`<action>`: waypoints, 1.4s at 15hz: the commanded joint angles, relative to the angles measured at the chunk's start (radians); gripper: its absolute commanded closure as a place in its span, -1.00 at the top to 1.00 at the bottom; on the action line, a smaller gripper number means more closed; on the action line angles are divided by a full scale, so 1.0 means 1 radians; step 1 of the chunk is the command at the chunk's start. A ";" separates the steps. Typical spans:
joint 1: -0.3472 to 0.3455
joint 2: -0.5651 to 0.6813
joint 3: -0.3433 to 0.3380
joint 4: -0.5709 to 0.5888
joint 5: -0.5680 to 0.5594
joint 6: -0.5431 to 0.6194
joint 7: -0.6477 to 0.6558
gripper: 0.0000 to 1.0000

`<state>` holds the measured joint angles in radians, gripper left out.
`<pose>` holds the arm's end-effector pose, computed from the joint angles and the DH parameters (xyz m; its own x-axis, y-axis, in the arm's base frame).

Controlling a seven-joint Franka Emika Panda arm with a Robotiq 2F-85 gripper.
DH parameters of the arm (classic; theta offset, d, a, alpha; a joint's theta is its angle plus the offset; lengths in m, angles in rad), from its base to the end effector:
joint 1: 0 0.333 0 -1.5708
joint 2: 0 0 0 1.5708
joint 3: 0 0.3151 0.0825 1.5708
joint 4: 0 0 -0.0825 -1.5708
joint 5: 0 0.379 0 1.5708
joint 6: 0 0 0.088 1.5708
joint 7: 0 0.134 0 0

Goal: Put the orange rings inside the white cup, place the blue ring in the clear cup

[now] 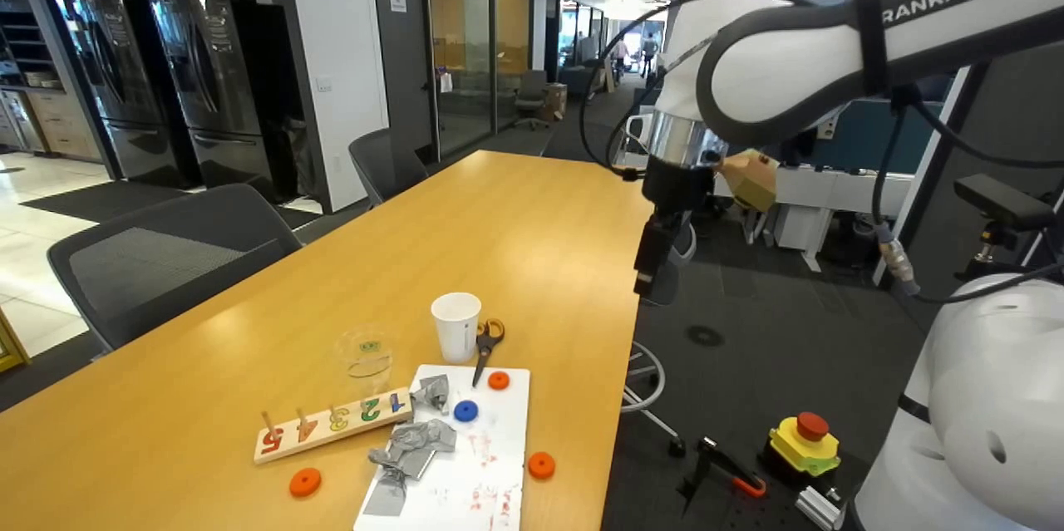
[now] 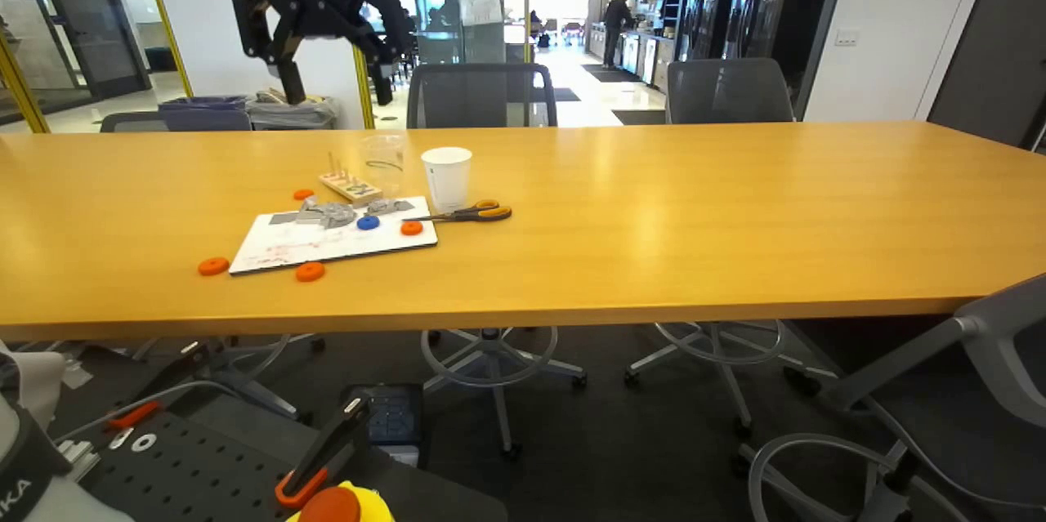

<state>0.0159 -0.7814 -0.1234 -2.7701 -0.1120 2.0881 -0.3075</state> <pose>0.3160 -0.0377 0.4100 0.9562 0.2792 0.0878 0.2762 -0.9601 0.0441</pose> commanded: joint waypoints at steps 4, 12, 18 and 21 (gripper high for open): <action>0.114 0.306 0.123 -0.028 0.086 0.360 0.140 1.00; 0.166 0.699 0.202 -0.027 0.167 0.647 0.196 1.00; 0.147 0.840 0.242 -0.018 0.288 0.763 0.145 1.00; 0.135 0.871 0.272 -0.009 0.328 0.805 0.133 1.00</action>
<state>0.1711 0.0680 0.1111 -2.7802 0.1654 2.8329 -0.1434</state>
